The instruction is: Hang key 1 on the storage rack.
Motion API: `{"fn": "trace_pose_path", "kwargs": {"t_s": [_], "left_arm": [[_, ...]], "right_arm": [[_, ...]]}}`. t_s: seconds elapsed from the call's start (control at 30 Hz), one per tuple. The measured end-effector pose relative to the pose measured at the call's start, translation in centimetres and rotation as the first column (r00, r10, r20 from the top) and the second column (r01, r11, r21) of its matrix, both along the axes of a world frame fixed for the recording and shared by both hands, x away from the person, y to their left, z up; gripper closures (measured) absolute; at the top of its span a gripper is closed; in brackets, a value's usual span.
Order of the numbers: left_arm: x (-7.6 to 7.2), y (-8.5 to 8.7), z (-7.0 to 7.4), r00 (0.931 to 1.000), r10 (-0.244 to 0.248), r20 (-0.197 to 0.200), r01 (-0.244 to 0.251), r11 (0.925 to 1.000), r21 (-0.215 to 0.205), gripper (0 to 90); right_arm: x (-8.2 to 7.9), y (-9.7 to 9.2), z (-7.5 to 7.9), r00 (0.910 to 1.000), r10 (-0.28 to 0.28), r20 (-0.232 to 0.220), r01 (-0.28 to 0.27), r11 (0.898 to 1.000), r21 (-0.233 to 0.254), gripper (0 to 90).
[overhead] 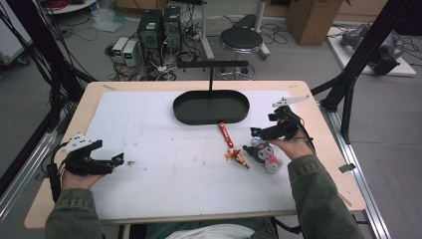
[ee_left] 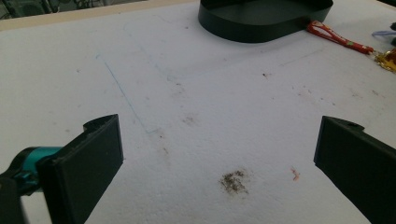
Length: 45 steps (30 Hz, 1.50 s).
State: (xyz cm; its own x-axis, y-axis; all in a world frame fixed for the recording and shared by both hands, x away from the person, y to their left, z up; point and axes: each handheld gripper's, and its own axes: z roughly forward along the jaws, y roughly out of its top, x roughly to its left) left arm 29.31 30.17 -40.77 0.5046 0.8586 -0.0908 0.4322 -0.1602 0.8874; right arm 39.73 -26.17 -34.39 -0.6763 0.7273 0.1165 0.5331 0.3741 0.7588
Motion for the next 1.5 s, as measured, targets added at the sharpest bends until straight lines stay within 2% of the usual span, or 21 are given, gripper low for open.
{"fn": "trace_pose_path", "kwargs": {"t_s": [0.13,0.3,0.4,0.53,0.63,0.73,0.9,1.03,1.2,1.23,1.37,1.5], "left_arm": [[0.0,0.0,0.0,1.0000,-0.005,0.000,0.005,0.9999,0.015,1.8],[0.0,-0.1,0.0,1.0000,-0.003,0.002,0.003,0.9999,0.014,1.8],[0.0,0.0,0.0,1.0000,0.001,0.007,-0.001,1.0000,0.006,1.8],[0.0,0.1,0.0,1.0000,-0.002,0.003,0.002,1.0000,0.005,1.8],[0.0,0.1,0.0,1.0000,-0.003,0.003,0.003,1.0000,0.004,1.8],[0.1,0.1,0.0,1.0000,-0.003,0.004,0.003,1.0000,0.002,1.8],[0.1,0.2,0.0,1.0000,-0.004,0.003,0.004,1.0000,0.003,1.8],[0.1,0.2,-0.1,1.0000,-0.006,-0.002,0.006,1.0000,0.001,1.8],[0.1,0.2,-0.1,1.0000,-0.008,-0.001,0.008,1.0000,0.001,1.8],[0.1,0.2,-0.1,1.0000,-0.005,0.000,0.005,1.0000,-0.003,1.8],[0.1,0.2,-0.1,1.0000,-0.004,0.001,0.004,1.0000,-0.005,1.8],[0.1,0.3,-0.1,1.0000,-0.005,0.000,0.005,1.0000,-0.004,1.8]], "right_arm": [[1.0,1.6,0.2,0.9990,0.037,-0.024,-0.038,0.998,-0.041,0.6],[2.5,4.0,0.3,0.9951,0.081,-0.056,-0.087,0.989,-0.118,0.6],[3.3,4.9,0.2,0.9932,0.094,-0.068,-0.101,0.989,-0.109,0.6],[4.0,6.1,-0.2,0.9925,0.096,-0.076,-0.105,0.987,-0.125,0.6],[4.5,7.2,-0.5,0.9906,0.102,-0.090,-0.116,0.981,-0.156,0.6],[5.1,8.2,-0.7,0.9870,0.103,-0.123,-0.124,0.976,-0.177,0.6],[6.0,9.9,-1.2,0.9793,0.106,-0.173,-0.141,0.969,-0.205,0.6],[6.6,11.0,-1.8,0.9725,0.106,-0.208,-0.156,0.957,-0.244,0.6],[7.1,12.5,-2.8,0.9584,0.099,-0.268,-0.173,0.947,-0.272,0.6],[7.2,12.8,-3.1,0.9565,0.089,-0.278,-0.168,0.947,-0.274,0.7],[7.4,13.5,-4.2,0.9497,0.059,-0.307,-0.164,0.930,-0.330,3.6],[7.8,13.7,-5.0,0.9370,0.018,-0.349,-0.148,0.926,-0.349,6.6]]}}
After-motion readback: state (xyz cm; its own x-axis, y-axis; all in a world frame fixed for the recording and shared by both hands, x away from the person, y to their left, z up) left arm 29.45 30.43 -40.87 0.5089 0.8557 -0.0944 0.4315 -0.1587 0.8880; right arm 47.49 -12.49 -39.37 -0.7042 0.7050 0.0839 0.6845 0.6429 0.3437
